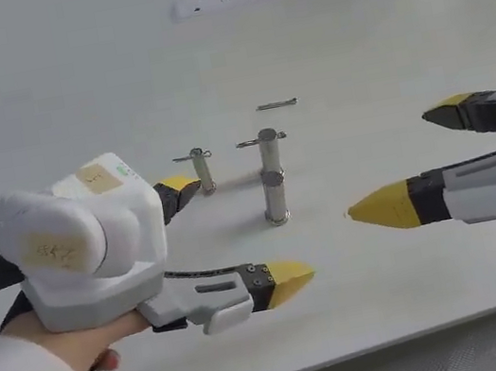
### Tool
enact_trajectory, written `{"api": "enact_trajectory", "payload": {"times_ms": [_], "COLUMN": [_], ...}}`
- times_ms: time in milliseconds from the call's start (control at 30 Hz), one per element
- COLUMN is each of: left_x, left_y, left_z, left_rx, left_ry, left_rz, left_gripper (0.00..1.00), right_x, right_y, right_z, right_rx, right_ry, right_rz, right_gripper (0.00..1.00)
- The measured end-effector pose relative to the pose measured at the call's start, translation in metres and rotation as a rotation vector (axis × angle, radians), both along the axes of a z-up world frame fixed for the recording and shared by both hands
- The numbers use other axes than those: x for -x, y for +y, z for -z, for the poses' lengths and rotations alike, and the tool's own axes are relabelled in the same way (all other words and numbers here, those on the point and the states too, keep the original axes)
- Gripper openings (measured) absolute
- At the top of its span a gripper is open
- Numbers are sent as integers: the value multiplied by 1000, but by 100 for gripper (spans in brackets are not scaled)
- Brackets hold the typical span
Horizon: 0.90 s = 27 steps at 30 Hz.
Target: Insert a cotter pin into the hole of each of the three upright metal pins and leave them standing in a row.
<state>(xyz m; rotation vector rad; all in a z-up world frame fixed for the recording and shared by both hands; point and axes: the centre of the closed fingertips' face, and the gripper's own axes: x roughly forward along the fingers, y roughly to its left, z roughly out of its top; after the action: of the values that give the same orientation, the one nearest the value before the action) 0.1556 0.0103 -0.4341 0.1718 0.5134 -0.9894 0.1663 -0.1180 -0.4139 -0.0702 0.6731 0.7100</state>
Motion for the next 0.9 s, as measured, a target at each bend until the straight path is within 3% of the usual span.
{"api": "enact_trajectory", "payload": {"times_ms": [133,200,300,367,500,567,667,767,900], "left_x": [3,3,1,2,3,3,3,3,3], "left_y": [13,20,31,36,40,40,40,40,41], "left_z": [-4,-4,-4,-4,-7,-8,-10,-11,-10], "left_rx": [45,54,42,48,62,74,75,69,82], "left_ry": [35,47,25,37,41,41,36,20,32], "left_rz": [-56,-81,-115,-129,-145,-151,-152,-155,-166], "left_gripper": [99,99,99,99,99,99,99,99,99], "right_x": [-1,-2,-3,-3,-5,-9,-12,-17,-29], "right_y": [-9,-12,-16,-19,-24,-27,-27,-27,-28], "right_z": [-1,-1,-2,-2,-3,-6,-10,-13,-16], "right_rx": [9,11,14,27,43,66,76,111,153], "right_ry": [0,-2,-5,-4,-4,-34,-38,-47,-65], "right_rz": [22,28,33,34,37,34,21,-18,-67], "right_gripper": [92,92,92,92,91,91,90,83,77]}}
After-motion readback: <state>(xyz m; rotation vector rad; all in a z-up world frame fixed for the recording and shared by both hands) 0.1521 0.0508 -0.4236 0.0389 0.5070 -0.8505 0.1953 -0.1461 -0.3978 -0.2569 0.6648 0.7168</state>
